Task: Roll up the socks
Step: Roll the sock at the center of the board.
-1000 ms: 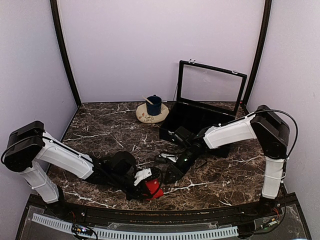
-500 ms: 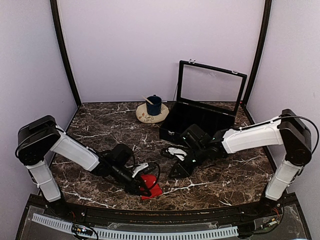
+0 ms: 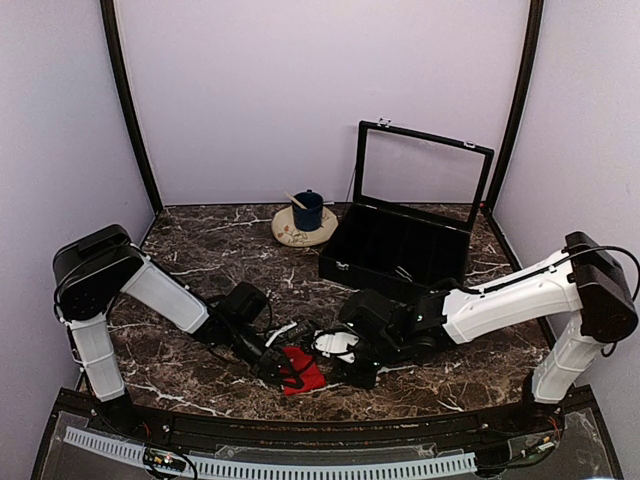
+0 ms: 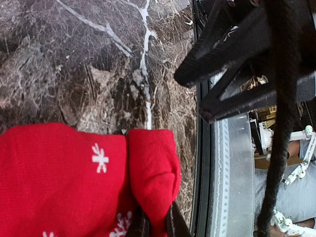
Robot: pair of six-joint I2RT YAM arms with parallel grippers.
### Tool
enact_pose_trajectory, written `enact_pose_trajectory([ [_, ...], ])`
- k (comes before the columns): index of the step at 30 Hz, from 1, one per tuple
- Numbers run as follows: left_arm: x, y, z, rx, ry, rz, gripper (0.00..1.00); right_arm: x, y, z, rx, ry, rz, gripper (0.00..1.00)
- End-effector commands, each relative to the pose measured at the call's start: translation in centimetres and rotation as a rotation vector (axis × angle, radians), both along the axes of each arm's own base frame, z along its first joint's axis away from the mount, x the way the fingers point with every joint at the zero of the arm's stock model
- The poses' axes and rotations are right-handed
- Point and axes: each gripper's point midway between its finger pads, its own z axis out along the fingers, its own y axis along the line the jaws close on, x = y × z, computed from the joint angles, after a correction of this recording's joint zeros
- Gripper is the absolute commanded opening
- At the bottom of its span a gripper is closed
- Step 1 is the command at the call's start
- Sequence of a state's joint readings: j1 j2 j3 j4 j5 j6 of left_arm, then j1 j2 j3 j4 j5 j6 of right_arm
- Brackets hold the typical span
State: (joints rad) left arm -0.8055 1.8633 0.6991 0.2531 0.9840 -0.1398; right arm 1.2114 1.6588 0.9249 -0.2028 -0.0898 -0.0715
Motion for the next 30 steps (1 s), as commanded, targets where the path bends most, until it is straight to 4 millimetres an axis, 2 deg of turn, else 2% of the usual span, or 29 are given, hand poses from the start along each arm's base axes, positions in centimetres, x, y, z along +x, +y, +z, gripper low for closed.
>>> enact_pose_trajectory([
  [1, -0.5, 1.0, -1.5, 0.065, 0.064, 0.007, 0.00, -0.1, 1.4, 0.8, 0.016, -0.131, 0.061, 0.29],
  [11, -1.1, 1.5, -1.9, 0.076, 0.106, -0.014, 0.00, -1.8, 4.0, -0.2, -0.020, -0.197, 0.185, 0.35],
  [21, -1.4, 1.6, -1.7, 0.070, 0.122, -0.034, 0.00, -1.4, 5.0, -1.3, -0.056, -0.241, 0.231, 0.37],
  [26, -1.4, 1.5, -1.5, 0.064, 0.128, -0.039, 0.00, -1.4, 4.8, -2.3, -0.081, -0.245, 0.253, 0.36],
  [30, -1.4, 1.5, -1.4, 0.060, 0.130, -0.042, 0.00, -1.3, 4.7, -2.8, -0.087, -0.247, 0.259, 0.28],
])
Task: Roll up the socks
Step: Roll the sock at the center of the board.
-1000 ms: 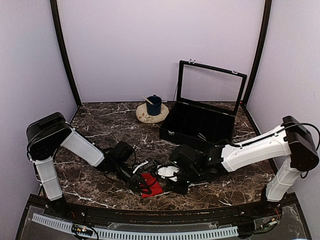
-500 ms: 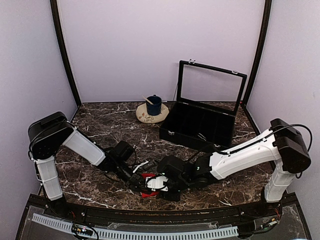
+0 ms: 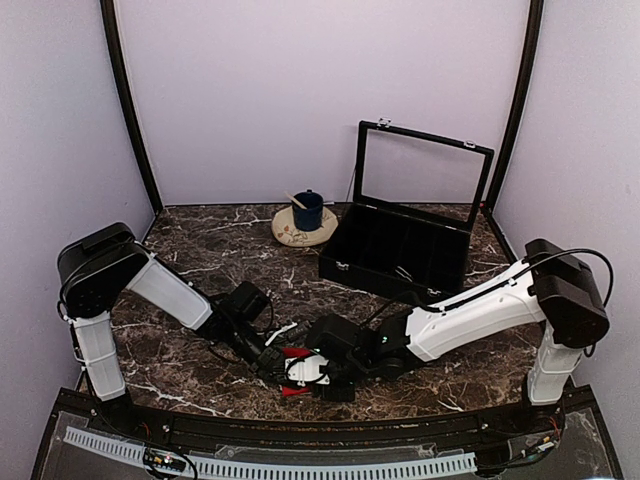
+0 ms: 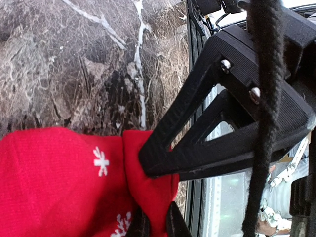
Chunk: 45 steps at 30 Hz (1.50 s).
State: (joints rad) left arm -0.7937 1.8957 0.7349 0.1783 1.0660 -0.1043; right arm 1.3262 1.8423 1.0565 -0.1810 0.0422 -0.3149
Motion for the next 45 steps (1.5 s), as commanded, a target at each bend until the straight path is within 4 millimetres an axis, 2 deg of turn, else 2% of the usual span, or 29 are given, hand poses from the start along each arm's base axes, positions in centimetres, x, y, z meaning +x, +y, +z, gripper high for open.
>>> enact_pose_trajectory([
  [1, -0.8, 1.3, -1.6, 0.074, 0.058, -0.001, 0.00, 0.2, 0.6, -0.5, 0.001, -0.015, 0.015, 0.26],
  [6, -0.8, 1.3, -1.7, 0.080, 0.056, -0.003, 0.00, 0.4, 0.2, -1.6, -0.027, 0.009, 0.011, 0.17],
  [10, -0.8, 1.3, -1.6, 0.081, 0.053, -0.004, 0.00, 0.3, -0.2, -2.5, -0.056, 0.045, 0.010, 0.15],
  [13, -0.5, 1.2, -1.5, 0.086, 0.046, 0.001, 0.00, 0.1, -0.3, -2.9, -0.070, 0.080, 0.010, 0.08],
  [18, 0.5, 1.3, -1.9, 0.134, -0.011, 0.042, 0.16, 0.0, -0.8, -3.5, -0.095, 0.134, -0.012, 0.00],
  [22, 1.4, 1.6, -1.6, 0.164, -0.073, 0.085, 0.25, 0.0, -1.2, -3.6, -0.100, 0.165, -0.039, 0.00],
  [28, 2.5, 2.6, -1.2, 0.206, -0.160, 0.162, 0.33, 0.4, -1.3, -3.4, -0.095, 0.184, -0.088, 0.00],
  [40, 5.0, 5.2, 1.0, 0.271, -0.375, 0.335, 0.35, 0.8, -1.3, -3.1, -0.100, 0.258, -0.178, 0.00],
  [41, 5.2, 5.3, 1.5, 0.264, -0.394, 0.350, 0.35, 1.0, -0.4, -2.2, -0.079, 0.264, -0.177, 0.00],
  [45, 5.8, 6.0, 2.4, 0.261, -0.441, 0.407, 0.35, 0.7, 0.1, -1.9, -0.091, 0.300, -0.167, 0.00],
])
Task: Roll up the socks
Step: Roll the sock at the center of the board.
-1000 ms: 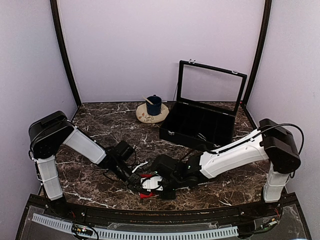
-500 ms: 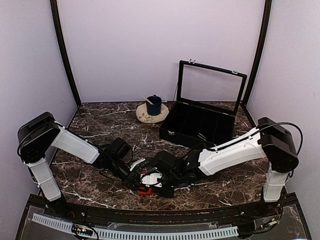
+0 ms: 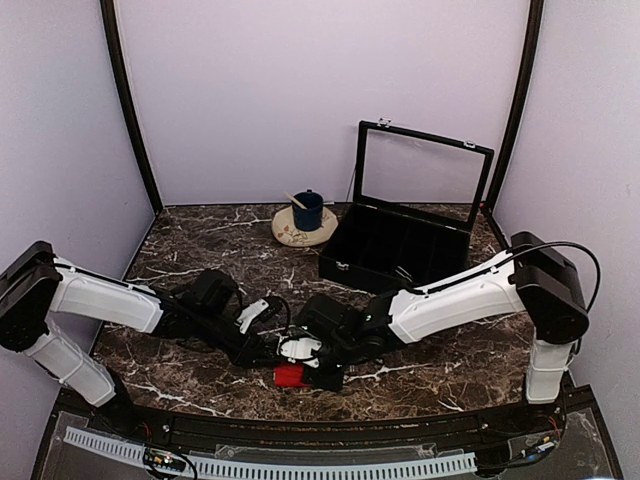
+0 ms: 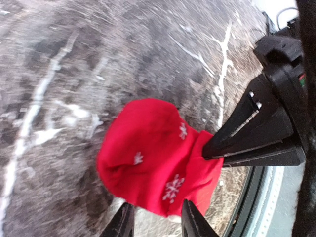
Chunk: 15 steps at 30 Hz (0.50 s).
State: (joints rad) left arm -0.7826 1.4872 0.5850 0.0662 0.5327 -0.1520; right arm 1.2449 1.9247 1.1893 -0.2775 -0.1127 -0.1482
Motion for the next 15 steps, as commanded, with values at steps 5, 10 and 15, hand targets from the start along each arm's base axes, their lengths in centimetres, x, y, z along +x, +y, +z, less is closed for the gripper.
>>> enact_pose_trajectory([
  [5, 1.4, 2.3, 1.5, 0.011, -0.116, 0.150, 0.35, -0.9, -0.9, -1.3, -0.108, 0.144, -0.004, 0.00],
  [10, 1.6, 3.3, 2.9, -0.027, -0.217, 0.202, 0.35, -1.2, -0.4, -0.8, -0.117, 0.241, 0.004, 0.00],
  [15, 1.3, 3.5, 3.5, -0.028, -0.308, 0.213, 0.34, -1.3, -0.3, -0.8, -0.136, 0.310, 0.007, 0.00],
])
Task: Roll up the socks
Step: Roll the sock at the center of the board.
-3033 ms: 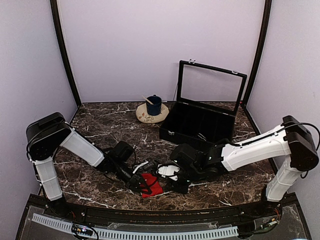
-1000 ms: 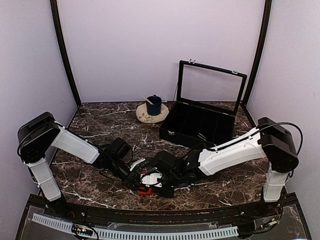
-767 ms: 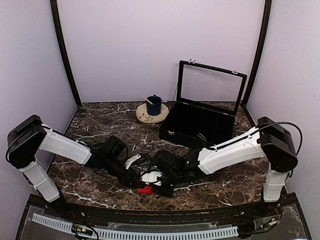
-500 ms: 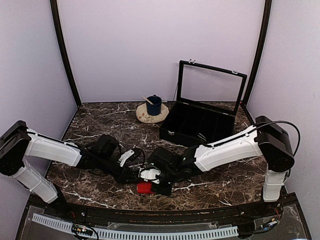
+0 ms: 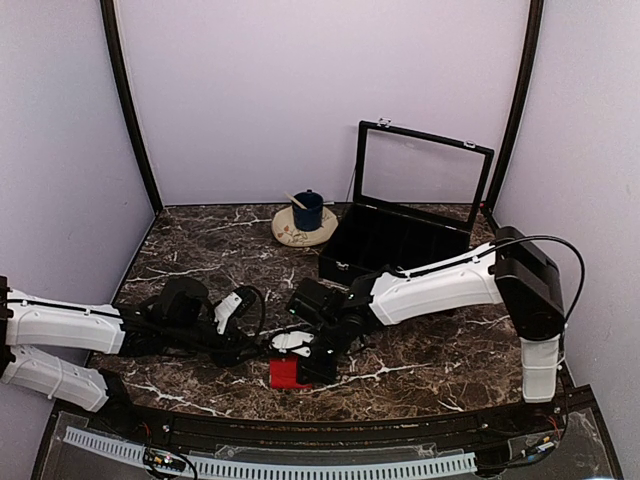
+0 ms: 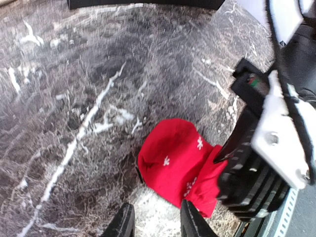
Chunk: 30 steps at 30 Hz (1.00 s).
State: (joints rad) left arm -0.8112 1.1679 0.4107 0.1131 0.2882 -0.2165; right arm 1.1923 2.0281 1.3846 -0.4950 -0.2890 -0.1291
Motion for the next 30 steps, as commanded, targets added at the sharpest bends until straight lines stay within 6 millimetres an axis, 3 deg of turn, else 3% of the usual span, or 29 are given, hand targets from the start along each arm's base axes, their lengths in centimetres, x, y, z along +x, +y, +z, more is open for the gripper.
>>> enact_pose_trajectory([
  [1, 0.6, 0.1, 0.7, 0.008, -0.109, 0.039, 0.33, -0.9, -1.1, -1.1, -0.076, 0.126, -0.001, 0.00],
  [14, -1.4, -0.7, 1.3, 0.040, -0.225, -0.008, 0.30, 0.5, -0.4, -0.2, -0.066, 0.284, -0.037, 0.00],
  [24, -4.8, -2.8, 1.8, 0.030, -0.300, -0.203, 0.32, 0.7, -0.9, -0.1, -0.086, 0.389, -0.034, 0.00],
  [30, -6.4, -4.2, 0.7, 0.088, -0.303, -0.337, 0.35, 0.6, -0.8, 0.1, -0.089, 0.443, -0.020, 0.00],
])
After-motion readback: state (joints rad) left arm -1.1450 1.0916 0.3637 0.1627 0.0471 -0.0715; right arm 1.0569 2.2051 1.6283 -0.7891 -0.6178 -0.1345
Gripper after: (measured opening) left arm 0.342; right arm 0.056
